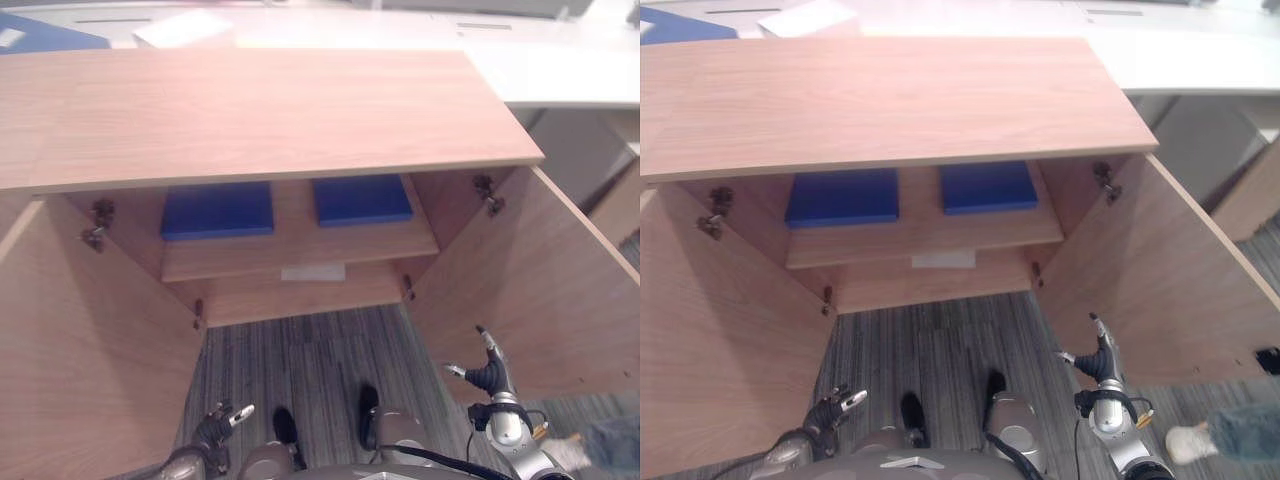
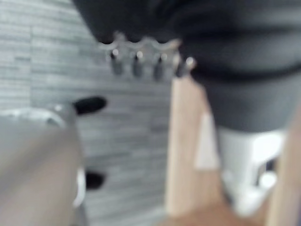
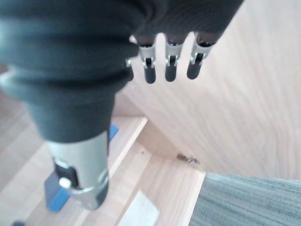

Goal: Put the empty folder in the office cabinet

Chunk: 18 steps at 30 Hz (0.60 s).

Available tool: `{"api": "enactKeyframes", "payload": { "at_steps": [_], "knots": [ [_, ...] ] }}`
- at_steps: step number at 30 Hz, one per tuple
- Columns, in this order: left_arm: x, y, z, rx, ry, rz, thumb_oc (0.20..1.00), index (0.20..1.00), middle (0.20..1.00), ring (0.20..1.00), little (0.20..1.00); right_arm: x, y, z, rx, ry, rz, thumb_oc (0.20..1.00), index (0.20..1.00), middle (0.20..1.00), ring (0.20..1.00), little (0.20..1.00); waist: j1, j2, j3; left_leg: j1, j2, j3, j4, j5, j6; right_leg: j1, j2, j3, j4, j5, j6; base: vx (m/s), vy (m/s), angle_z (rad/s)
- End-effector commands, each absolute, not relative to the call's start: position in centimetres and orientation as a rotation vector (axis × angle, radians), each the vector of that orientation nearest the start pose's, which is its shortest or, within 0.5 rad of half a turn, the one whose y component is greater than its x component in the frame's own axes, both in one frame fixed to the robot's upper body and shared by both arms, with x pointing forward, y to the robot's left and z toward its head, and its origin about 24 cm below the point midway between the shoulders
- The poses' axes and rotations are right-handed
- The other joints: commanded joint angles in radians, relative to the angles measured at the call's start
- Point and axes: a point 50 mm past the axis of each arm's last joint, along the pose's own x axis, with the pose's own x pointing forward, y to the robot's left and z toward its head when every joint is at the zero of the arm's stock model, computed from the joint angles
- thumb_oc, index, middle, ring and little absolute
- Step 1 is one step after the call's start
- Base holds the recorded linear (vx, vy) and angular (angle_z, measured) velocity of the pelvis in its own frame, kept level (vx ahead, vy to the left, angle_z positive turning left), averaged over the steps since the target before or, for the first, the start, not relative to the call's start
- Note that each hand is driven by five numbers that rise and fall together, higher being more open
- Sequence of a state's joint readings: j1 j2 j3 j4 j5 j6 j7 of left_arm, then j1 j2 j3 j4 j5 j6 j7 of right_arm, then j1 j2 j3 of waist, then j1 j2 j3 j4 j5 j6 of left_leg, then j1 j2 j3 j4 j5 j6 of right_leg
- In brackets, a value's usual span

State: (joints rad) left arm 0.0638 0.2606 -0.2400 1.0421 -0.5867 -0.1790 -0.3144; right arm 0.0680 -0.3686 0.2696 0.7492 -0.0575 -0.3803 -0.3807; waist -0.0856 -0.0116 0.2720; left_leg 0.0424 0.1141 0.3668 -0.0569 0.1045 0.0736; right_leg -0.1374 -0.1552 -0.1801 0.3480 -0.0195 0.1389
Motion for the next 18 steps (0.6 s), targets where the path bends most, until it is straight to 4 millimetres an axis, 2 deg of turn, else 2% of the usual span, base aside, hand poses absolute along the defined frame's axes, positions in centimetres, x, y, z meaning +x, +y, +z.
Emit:
{"api": "enactKeyframes", "payload": {
  "at_steps": [1, 2, 3, 5, 6, 8, 11, 13, 17, 18],
  "knots": [
    [12.9, 21.9, -13.8, -0.326, 0.808, 0.043, 1.0, 1.0, 1.0, 1.0, 1.0, 18.6, -24.4, -6.4, -0.493, 0.243, -0.364, 1.0, 1.0, 1.0, 1.0, 1.0, -0.021, 0.011, 0.012, 0.007, -0.095, -0.056, 0.047, -0.211, 0.027, 0.056, -0.022, 0.014, -0.094, 0.018, -0.017, -0.1, -0.002, -0.55],
    [12.9, 21.9, -13.8, -0.326, 0.808, 0.043, 1.0, 1.0, 1.0, 1.0, 1.0, 18.6, -24.4, -6.4, -0.493, 0.242, -0.364, 1.0, 1.0, 1.0, 1.0, 1.0, -0.021, 0.011, 0.012, 0.008, -0.095, -0.055, 0.047, -0.211, 0.027, 0.056, -0.022, 0.015, -0.093, 0.017, -0.017, -0.05, 0.01, -0.63],
    [12.8, 21.9, -13.9, -0.33, 0.812, 0.049, 1.0, 1.0, 1.0, 1.0, 1.0, 18.5, -24.5, -6.4, -0.489, 0.235, -0.406, 1.0, 1.0, 1.0, 1.0, 1.0, -0.022, 0.014, 0.009, 0.017, -0.1, -0.062, 0.04, -0.227, 0.025, 0.076, -0.027, 0.021, -0.086, -0.015, -0.007, -0.04, 0.008, -0.84],
    [12.2, 21.4, -14.2, -0.343, 0.829, 0.061, 1.0, 1.0, 1.0, 1.0, 1.0, 18.1, -24.5, -6.5, -0.493, 0.223, -0.52, 1.0, 1.0, 1.0, 1.0, 1.0, -0.024, 0.026, -0.002, 0.012, -0.1, -0.039, 0.028, -0.216, 0.018, 0.131, -0.014, 0.032, -0.124, -0.075, -0.007, -0.1, -0.032, -1.01],
    [12.1, 21.4, -14.3, -0.344, 0.833, 0.06, 1.0, 1.0, 1.0, 1.0, 1.0, 18.0, -24.6, -6.6, -0.488, 0.229, -0.544, 1.0, 1.0, 1.0, 1.0, 1.0, -0.025, 0.027, -0.004, 0.013, -0.1, -0.036, 0.026, -0.213, 0.015, 0.138, -0.012, 0.031, -0.134, -0.079, -0.008, -0.06, -0.074, -0.74],
    [11.4, 21.1, -14.6, -0.348, 0.846, 0.066, 1.0, 1.0, 1.0, 1.0, 1.0, 16.8, -25.5, -7.0, -0.427, 0.269, -0.703, 1.0, 1.0, 1.0, 1.0, 1.0, -0.023, 0.027, -0.012, 0.016, -0.1, -0.019, 0.02, -0.203, -0.006, 0.175, 0.003, 0.021, -0.218, -0.071, -0.016, -0.01, -0.11, -0.43],
    [11.0, 21.0, -14.7, -0.354, 0.854, 0.076, 1.0, 1.0, 1.0, 1.0, 1.0, 15.8, -26.4, -7.4, -0.401, 0.288, -0.804, 1.0, 1.0, 1.0, 1.0, 1.0, -0.025, 0.028, -0.019, 0.02, -0.097, -0.02, 0.019, -0.192, -0.021, 0.191, 0.014, 0.025, -0.266, -0.056, -0.023, -0.01, -0.12, -0.19],
    [10.8, 20.9, -14.8, -0.361, 0.86, 0.07, 1.0, 1.0, 1.0, 1.0, 1.0, 14.8, -27.5, -7.4, -0.356, 0.279, -0.925, 1.0, 1.0, 1.0, 1.0, 1.0, -0.024, 0.033, -0.031, 0.018, -0.083, -0.009, 0.014, -0.157, -0.037, 0.202, 0.036, 0.017, -0.319, -0.023, -0.042, -0.04, -0.173, -0.16],
    [10.1, 20.6, -15.1, -0.341, 0.891, 0.039, 1.0, 1.0, 1.0, 1.0, 1.0, 14.7, -29.1, -6.9, -0.262, 0.232, -1.054, 1.0, 1.0, 1.0, 1.0, 1.0, -0.012, 0.04, -0.044, 0.032, -0.081, -0.032, 0.003, -0.141, -0.053, 0.236, 0.051, 0.002, -0.362, -0.012, -0.057, 0.07, -0.179, -0.05],
    [9.8, 20.6, -15.2, -0.32, 0.915, 0.008, 1.0, 1.0, 1.0, 1.0, 1.0, 15.1, -30.5, -6.3, -0.216, 0.209, -1.137, 1.0, 1.0, 1.0, 1.0, 1.0, 0.005, 0.045, -0.057, 0.043, -0.082, -0.049, -0.009, -0.136, -0.061, 0.254, 0.057, -0.018, -0.381, -0.013, -0.064, 0.07, -0.214, 0.11]
  ]
}}
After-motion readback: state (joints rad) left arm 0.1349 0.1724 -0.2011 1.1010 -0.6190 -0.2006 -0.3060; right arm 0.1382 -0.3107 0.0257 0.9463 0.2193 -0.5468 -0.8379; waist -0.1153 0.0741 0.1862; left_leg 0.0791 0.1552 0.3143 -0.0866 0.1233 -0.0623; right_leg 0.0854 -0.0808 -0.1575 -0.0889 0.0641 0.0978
